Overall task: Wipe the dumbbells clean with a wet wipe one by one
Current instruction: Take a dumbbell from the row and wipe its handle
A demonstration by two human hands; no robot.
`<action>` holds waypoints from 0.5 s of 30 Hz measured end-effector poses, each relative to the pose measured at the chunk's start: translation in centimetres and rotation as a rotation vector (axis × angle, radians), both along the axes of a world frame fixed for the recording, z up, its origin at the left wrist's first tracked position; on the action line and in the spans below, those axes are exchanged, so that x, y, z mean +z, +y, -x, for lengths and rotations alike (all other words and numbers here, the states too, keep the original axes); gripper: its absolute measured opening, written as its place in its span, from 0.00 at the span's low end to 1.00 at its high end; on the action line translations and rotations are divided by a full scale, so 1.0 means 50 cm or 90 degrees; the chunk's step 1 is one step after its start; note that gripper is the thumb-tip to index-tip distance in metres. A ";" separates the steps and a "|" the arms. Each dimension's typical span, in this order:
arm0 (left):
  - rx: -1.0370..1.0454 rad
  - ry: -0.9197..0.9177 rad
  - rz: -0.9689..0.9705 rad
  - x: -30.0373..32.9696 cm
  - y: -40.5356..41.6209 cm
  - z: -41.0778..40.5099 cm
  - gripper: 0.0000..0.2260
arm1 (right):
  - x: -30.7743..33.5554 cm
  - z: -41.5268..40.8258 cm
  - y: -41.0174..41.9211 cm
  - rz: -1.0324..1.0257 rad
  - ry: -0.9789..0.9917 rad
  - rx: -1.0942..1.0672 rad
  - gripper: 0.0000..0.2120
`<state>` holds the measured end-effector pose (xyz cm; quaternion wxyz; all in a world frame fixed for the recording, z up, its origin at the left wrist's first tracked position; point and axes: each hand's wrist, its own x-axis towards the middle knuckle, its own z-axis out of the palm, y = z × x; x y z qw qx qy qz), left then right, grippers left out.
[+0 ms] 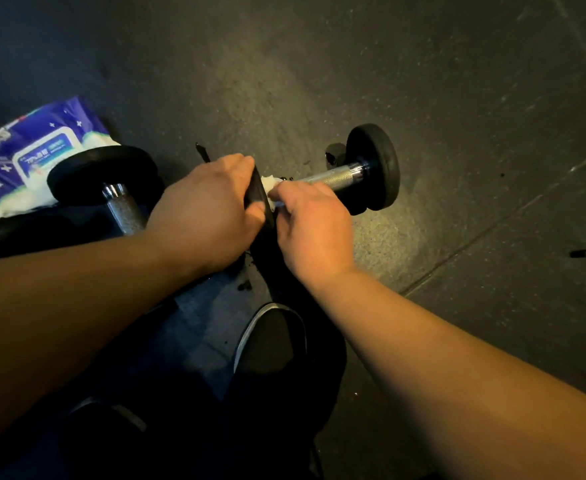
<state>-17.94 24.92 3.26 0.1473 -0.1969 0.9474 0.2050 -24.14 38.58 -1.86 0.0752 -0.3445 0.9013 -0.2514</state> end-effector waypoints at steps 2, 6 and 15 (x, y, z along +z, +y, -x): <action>-0.043 -0.035 -0.011 0.006 0.000 -0.002 0.35 | 0.000 -0.004 0.001 0.012 0.007 -0.007 0.06; -0.070 -0.106 -0.019 0.007 -0.018 0.016 0.49 | -0.002 -0.008 -0.002 0.030 0.011 -0.013 0.06; -0.056 -0.185 -0.056 0.003 -0.090 0.088 0.51 | -0.005 0.007 -0.031 0.048 0.026 -0.040 0.06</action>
